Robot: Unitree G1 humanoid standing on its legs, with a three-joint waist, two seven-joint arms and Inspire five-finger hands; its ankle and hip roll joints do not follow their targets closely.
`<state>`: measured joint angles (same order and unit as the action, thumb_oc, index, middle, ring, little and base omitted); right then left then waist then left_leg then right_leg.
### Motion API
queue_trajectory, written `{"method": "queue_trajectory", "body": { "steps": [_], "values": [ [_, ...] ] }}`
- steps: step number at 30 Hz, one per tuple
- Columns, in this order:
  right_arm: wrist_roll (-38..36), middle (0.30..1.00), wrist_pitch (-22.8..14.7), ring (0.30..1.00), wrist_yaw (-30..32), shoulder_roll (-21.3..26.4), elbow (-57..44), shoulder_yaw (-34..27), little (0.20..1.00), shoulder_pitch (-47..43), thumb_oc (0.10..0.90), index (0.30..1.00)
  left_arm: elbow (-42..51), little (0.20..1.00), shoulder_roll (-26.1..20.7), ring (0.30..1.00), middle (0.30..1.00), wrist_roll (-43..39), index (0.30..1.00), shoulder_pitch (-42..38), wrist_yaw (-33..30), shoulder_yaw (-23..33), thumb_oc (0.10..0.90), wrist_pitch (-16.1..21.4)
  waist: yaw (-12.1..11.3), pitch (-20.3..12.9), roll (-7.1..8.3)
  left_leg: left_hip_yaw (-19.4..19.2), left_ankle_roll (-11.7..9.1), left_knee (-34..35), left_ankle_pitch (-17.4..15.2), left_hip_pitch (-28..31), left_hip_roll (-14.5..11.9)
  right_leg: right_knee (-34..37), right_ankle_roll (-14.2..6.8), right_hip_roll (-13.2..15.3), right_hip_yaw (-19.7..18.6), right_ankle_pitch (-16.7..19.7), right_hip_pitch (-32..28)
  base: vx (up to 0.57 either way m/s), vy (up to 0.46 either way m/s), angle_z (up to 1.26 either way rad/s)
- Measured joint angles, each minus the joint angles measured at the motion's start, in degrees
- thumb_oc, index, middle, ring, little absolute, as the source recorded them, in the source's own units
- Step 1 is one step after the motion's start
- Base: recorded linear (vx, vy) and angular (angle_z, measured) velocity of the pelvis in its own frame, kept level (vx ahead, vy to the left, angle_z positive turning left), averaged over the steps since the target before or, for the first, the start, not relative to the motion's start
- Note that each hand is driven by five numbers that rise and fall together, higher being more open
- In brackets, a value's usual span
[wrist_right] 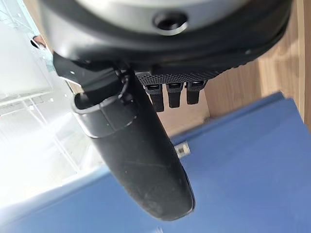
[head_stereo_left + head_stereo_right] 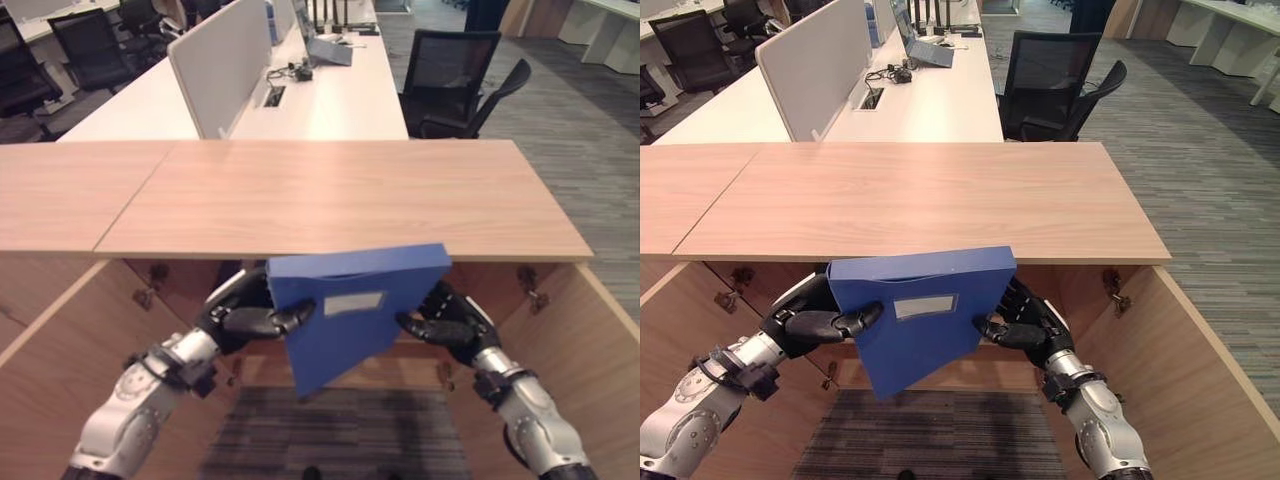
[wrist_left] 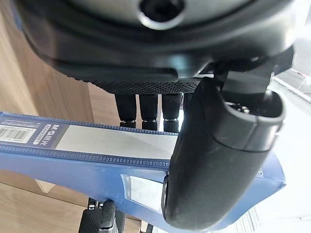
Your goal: Put the empty folder in the office cabinet
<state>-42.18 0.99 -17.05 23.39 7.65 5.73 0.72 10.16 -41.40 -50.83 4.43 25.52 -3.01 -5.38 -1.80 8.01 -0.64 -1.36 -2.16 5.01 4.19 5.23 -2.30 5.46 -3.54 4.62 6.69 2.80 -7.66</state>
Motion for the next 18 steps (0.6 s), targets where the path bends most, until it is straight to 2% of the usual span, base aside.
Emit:
{"method": "queue_trajectory", "body": {
  "steps": [3,9,18],
  "values": [
    [0.0,0.9,0.23,0.9,-0.21,-0.28,0.0,2.69,0.9,-1.06,0.8,0.9,0.01,0.3,0.0,0.3,0.3,0.03,0.3,-0.17,0.01,-0.37,0.4,0.0,0.02,0.0,-0.01,-0.19,0.0,-0.02,0.05,0.01,-0.02,0.0,0.03,-0.01,-0.08,0.05,0.12,-0.01,0.0,-0.01],
    [0.46,0.9,0.64,0.9,-0.61,0.23,0.0,3.31,0.9,-1.32,0.8,0.9,0.01,0.3,-0.07,0.3,0.3,0.16,0.3,-0.21,0.18,-0.37,0.4,0.34,-0.28,0.0,-0.01,-0.28,0.0,-0.01,0.05,0.02,-0.02,0.0,0.03,0.01,-0.15,0.06,0.12,0.0,0.0,0.0],
    [1.62,0.9,2.46,0.9,-2.95,6.0,-0.31,6.54,0.9,-3.76,0.8,0.9,0.01,0.3,-0.6,0.3,0.3,0.23,0.3,-0.2,1.58,-0.33,0.4,0.42,-0.76,0.01,-0.08,-1.22,0.0,0.0,0.04,0.22,-0.14,0.01,0.05,-0.04,-0.9,0.1,0.32,0.0,-0.001,-0.04]
  ]
}}
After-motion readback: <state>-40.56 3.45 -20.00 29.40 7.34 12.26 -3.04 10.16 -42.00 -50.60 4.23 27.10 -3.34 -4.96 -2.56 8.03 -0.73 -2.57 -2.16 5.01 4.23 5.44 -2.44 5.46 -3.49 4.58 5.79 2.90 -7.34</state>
